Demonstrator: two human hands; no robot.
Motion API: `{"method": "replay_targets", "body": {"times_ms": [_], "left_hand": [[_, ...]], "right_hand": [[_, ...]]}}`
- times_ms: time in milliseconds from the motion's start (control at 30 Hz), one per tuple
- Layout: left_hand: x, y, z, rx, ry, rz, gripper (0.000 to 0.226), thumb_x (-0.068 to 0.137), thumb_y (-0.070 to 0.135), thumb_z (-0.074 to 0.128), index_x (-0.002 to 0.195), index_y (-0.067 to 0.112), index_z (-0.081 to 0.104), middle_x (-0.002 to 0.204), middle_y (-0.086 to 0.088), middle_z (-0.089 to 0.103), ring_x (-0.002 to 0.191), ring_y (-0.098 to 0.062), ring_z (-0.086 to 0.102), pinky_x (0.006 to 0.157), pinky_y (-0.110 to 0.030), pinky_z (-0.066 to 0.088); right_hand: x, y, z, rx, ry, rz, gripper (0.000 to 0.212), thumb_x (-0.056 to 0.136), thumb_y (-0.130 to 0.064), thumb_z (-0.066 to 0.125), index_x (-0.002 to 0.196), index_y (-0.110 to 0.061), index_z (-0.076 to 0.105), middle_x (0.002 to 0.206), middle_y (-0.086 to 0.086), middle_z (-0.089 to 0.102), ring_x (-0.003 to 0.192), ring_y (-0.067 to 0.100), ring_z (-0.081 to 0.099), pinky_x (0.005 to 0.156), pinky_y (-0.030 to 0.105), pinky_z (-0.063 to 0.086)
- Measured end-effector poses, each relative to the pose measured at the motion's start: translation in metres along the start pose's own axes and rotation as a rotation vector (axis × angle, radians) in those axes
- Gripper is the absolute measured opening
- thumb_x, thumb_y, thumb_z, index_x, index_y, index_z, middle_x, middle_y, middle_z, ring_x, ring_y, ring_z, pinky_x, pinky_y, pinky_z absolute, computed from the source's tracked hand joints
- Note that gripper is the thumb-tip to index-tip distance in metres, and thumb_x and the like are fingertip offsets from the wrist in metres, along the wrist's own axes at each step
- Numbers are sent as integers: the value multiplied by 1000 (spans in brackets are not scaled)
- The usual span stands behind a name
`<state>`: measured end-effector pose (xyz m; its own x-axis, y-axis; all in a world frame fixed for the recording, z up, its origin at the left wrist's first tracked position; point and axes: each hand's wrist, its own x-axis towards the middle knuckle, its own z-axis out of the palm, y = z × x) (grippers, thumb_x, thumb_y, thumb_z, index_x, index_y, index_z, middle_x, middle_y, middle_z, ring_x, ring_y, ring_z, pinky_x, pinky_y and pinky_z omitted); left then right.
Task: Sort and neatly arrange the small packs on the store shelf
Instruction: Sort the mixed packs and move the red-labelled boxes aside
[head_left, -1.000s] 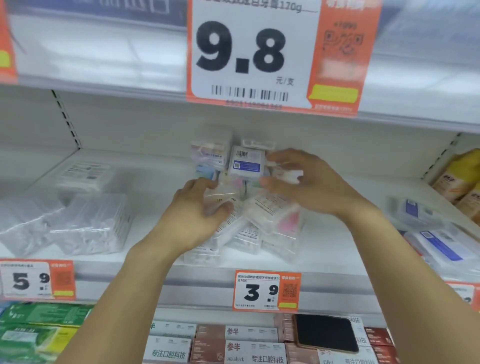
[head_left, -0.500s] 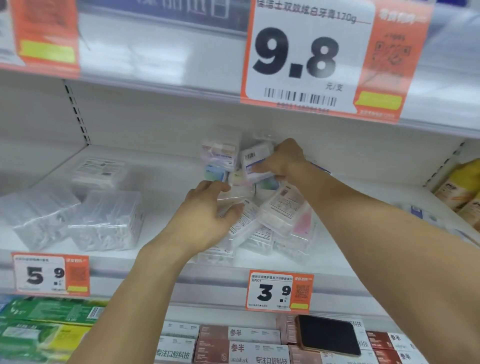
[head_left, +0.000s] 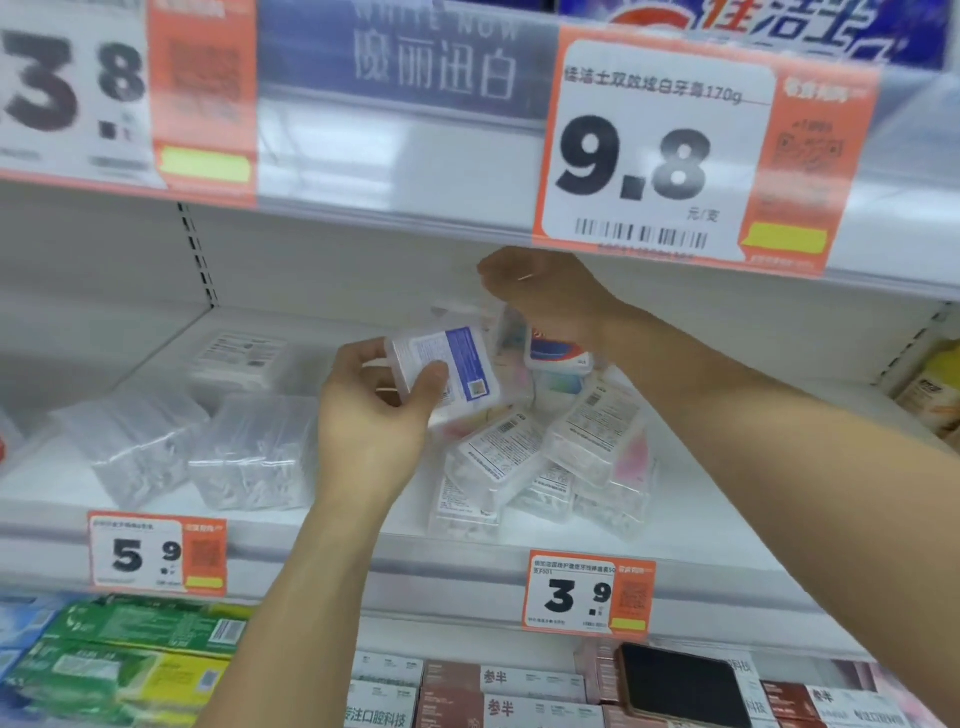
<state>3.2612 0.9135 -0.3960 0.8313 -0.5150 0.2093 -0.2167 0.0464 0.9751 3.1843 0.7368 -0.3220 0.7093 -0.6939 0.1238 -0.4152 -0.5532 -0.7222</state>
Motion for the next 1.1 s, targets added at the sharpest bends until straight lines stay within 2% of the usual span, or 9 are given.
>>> {"method": "replay_targets", "body": {"times_ms": [100,167,367,567,667,767,933,1033,1100], "left_hand": [[4,0,-14,-3,3,-14,36,80,26,77,108,17,55,88,4,72,74,-10,68,55,-12,48],[7,3,-26,10,7,7,34,80,25,77,106,19,55,88,4,72,74,-12,69,53,-10,46],[12,14,-71,-23,55,32,32,82,26,75,107,21,57,89,7,72,77,-6,70,64,-18,50],[9,17,-121,41,146,90,33,84,25,72,110,26,51,91,14,67,74,4,65,60,-10,47],[7,11,-140,49,190,74,35,84,28,72,112,27,50,93,10,67,80,-1,65,64,-18,47],[6,3,-152,16,200,32,36,83,28,73,112,24,52,89,8,68,73,2,66,64,-18,50],[3,3,-154,-52,161,-11,36,84,27,73,114,22,52,86,6,69,65,6,66,51,-9,46],[-1,7,-140,-106,78,-38,33,85,24,72,111,21,52,85,3,72,63,3,67,52,-13,49],[-5,9,-124,-181,-2,-62,34,84,20,73,113,18,54,87,-1,75,73,-9,72,62,-24,55]], "right_hand": [[29,12,16,-350,-74,-61,78,74,-38,83,142,-25,46,146,4,45,134,24,44,103,28,36],[43,19,28,-520,-188,-22,109,61,-44,91,150,-29,31,150,8,38,134,29,42,107,38,39],[56,19,30,-373,19,-20,60,83,-42,75,137,-26,54,139,3,55,119,23,58,91,26,42],[31,-33,46,-192,-180,-106,71,71,-61,72,132,-26,60,121,-4,64,91,17,72,85,36,60],[17,-53,83,-362,-196,-184,40,89,-44,66,119,-17,69,117,-2,67,105,19,64,92,29,51],[9,-55,118,-230,-275,-132,22,91,-30,66,101,-13,75,108,0,72,93,24,71,85,42,59],[-5,-63,122,-159,-256,-127,27,98,-26,57,114,-9,71,120,3,69,97,14,63,84,26,51],[-37,-81,106,111,-181,-65,37,100,-41,51,114,-10,65,115,6,68,91,14,69,84,35,58],[-71,-89,93,286,-305,-4,34,98,-43,56,118,-16,58,109,1,69,74,6,72,60,27,60]]}}
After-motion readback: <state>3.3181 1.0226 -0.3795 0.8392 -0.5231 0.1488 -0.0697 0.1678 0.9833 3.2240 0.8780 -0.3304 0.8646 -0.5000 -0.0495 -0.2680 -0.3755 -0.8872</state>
